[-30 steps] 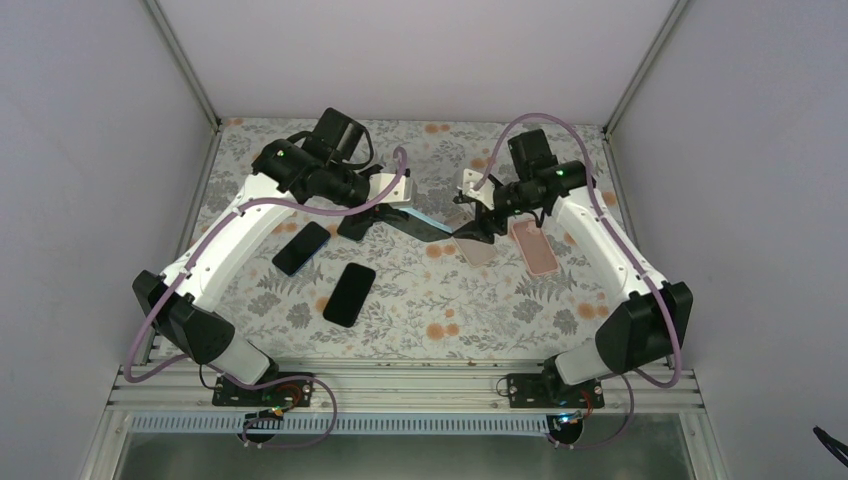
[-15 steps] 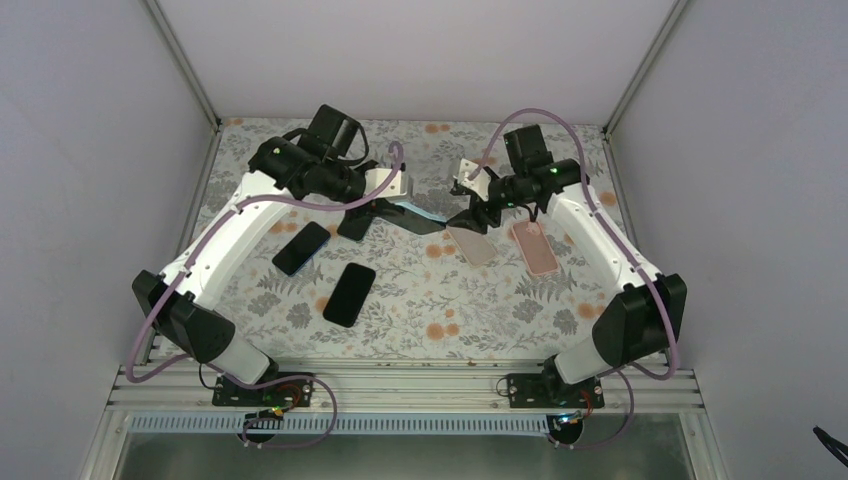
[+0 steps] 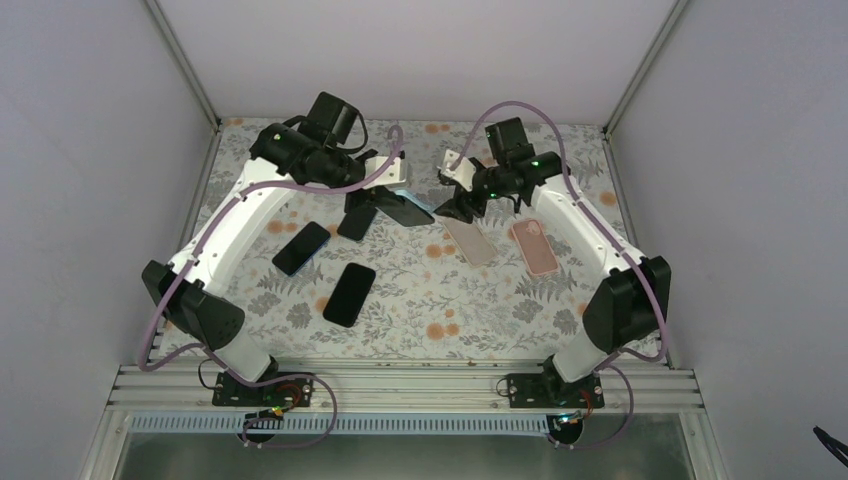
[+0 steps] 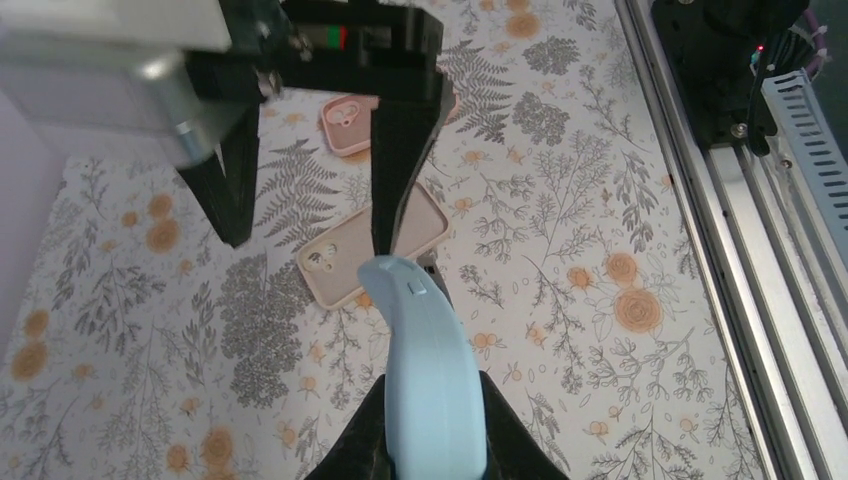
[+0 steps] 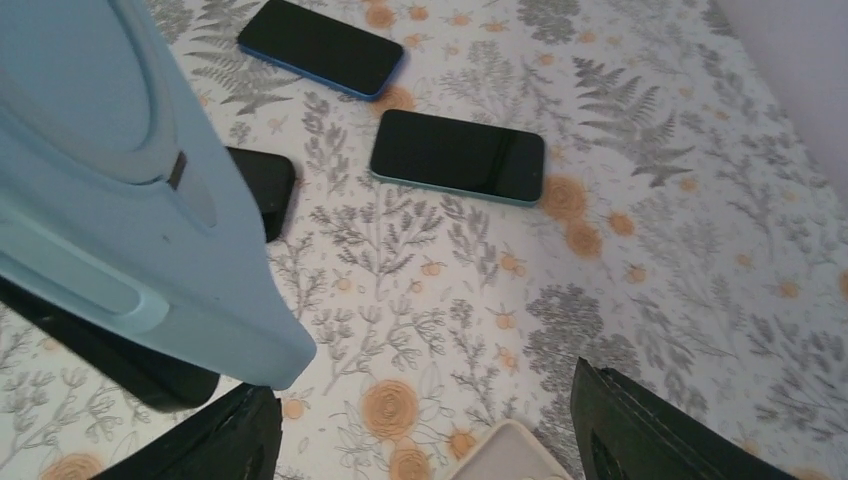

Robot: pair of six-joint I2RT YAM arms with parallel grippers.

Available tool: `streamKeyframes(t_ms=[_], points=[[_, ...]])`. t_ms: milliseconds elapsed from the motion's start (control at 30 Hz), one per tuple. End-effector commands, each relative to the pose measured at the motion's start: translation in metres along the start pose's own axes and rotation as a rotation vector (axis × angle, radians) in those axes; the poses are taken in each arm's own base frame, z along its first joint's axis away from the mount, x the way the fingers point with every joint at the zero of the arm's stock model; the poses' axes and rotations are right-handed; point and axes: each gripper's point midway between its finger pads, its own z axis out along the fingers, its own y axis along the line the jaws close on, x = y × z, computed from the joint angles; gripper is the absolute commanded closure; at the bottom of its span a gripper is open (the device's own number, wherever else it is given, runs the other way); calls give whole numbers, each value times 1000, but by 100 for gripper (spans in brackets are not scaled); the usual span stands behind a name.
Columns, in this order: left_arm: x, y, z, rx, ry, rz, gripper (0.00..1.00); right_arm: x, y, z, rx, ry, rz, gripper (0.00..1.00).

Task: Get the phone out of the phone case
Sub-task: Remove the phone case from the phone.

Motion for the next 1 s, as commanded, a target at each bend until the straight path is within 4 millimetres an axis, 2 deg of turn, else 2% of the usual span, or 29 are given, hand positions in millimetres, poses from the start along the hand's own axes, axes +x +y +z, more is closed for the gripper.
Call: streamKeyframes(t_ms=[0, 67, 167, 267, 433, 500, 567, 633, 733, 800, 900, 967], points=[[-65, -60, -16, 258, -301, 56, 98, -61, 11, 6, -26, -161, -115, 25], [-63, -57, -17, 244, -292, 55, 98, -80, 32, 3, -96, -221, -128, 25], [-59, -51, -20, 209, -281, 52, 98, -104, 54, -6, -187, -286, -136, 25], [-54, -43, -27, 158, -275, 49, 98, -117, 65, -10, -222, -310, -135, 26], [-55, -32, -45, 120, -322, 36, 98, -137, 66, -22, -207, -390, -133, 25], [-53, -27, -47, 103, -323, 32, 98, -141, 75, -22, -295, -408, -120, 24], [-49, -19, -48, 75, -319, 25, 98, -148, 92, -23, -456, -441, -105, 25], [-39, -6, -45, 26, -288, 9, 98, -156, 111, -31, -614, -489, -103, 25], [-12, 22, -32, -107, -193, -5, 98, -172, 140, -44, -780, -554, -111, 28], [3, 39, -30, -194, -170, -9, 98, -182, 158, -47, -847, -565, -108, 30], [10, 64, -29, -304, -168, -11, 98, -190, 179, -46, -915, -557, -99, 34], [17, 81, -24, -372, -148, -14, 98, -197, 190, -44, -929, -537, -93, 41]])
